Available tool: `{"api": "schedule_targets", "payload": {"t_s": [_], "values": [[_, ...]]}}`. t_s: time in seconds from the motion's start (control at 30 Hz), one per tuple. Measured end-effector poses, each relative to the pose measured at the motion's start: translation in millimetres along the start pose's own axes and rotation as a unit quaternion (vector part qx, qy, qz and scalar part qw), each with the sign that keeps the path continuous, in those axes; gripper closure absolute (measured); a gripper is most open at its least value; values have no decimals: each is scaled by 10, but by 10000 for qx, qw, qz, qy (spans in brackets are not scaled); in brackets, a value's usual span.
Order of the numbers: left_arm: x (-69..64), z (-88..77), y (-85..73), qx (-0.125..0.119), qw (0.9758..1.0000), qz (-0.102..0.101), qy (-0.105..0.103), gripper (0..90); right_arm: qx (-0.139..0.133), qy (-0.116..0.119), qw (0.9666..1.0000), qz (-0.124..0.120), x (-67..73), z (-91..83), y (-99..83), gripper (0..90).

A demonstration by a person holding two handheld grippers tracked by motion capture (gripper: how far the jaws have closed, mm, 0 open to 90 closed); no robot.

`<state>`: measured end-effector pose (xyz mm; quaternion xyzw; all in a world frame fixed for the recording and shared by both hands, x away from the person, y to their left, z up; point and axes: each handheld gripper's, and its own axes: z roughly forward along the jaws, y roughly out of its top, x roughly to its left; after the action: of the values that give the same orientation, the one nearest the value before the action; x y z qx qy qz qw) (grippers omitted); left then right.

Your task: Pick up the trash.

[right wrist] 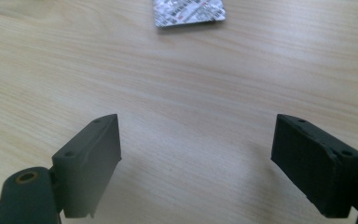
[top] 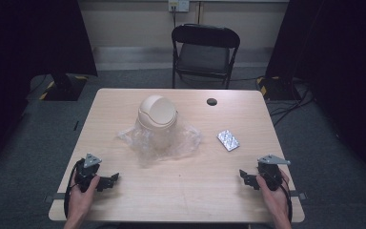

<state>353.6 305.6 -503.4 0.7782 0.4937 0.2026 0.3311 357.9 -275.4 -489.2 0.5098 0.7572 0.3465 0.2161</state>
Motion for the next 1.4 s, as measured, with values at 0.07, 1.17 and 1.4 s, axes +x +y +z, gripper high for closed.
{"api": "schedule_targets", "payload": {"t_s": [0.07,1.17,1.4], "values": [[0,1,0,0,10000,-3,-6,0,31,159,9999,-57,32,7,56,152],[2,-1,-1,5,10000,16,-6,0,-259,1139,9904,-744,721,325,960,172],[2,-1,-1,4,10000,14,-8,0,-379,1259,9882,-781,814,375,1243,181]]}}
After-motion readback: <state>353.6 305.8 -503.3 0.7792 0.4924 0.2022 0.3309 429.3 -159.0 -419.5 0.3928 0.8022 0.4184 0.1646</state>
